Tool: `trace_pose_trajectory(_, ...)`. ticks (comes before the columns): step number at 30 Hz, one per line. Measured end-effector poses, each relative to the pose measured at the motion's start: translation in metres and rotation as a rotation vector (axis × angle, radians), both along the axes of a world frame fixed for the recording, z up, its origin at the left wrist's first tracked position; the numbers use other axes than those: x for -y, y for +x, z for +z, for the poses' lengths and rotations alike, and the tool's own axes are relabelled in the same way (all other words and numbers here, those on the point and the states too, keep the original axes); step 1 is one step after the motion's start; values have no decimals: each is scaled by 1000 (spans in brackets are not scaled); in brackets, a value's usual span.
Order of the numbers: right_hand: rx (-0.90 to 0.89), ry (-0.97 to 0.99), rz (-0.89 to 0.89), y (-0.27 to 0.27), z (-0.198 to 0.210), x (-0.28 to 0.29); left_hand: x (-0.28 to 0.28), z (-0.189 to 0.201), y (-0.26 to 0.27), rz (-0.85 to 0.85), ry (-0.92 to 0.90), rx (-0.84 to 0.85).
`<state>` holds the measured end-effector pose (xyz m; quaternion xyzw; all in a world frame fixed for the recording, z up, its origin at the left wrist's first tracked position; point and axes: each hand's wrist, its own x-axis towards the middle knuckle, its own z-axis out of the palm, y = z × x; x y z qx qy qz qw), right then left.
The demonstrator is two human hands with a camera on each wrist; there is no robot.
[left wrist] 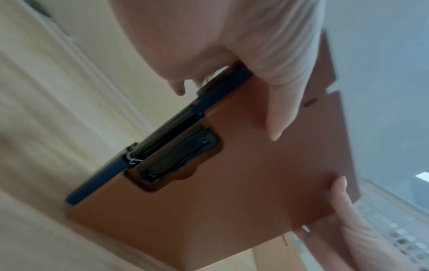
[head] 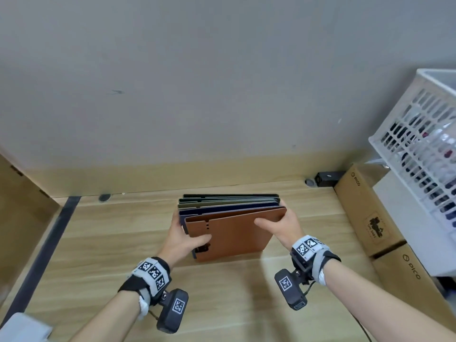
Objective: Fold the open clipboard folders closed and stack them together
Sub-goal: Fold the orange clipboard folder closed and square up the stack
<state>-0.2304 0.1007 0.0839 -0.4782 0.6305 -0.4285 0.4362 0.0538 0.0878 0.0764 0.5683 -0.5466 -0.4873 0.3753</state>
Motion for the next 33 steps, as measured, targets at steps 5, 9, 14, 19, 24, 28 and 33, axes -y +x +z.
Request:
trace_pose_trajectory(5,-9,-42,-104,12,25,3,-3,23,-6,27,0,-57)
trace_pose_trajectory(9,191,21,-224,21,37,8,-8,36,-12,39,60,-148)
trace_pose_trajectory(14,102,-56,-273,22,34,18,20,35,-17,178,194,-404)
trace_pose_trajectory(19,144,-93,-302,19,43,27,32,64,-42,365,-67,-179)
trace_pose_trajectory(24,64,-91,-261,22,38,32,36,57,-41,360,-105,-106)
trace_pose_trajectory(28,-3,-143,-254,23,38,40,39,59,-41,288,-155,-74)
trace_pose_trajectory(33,-95,-213,-271,26,33,44,44,57,-39,244,-186,-49)
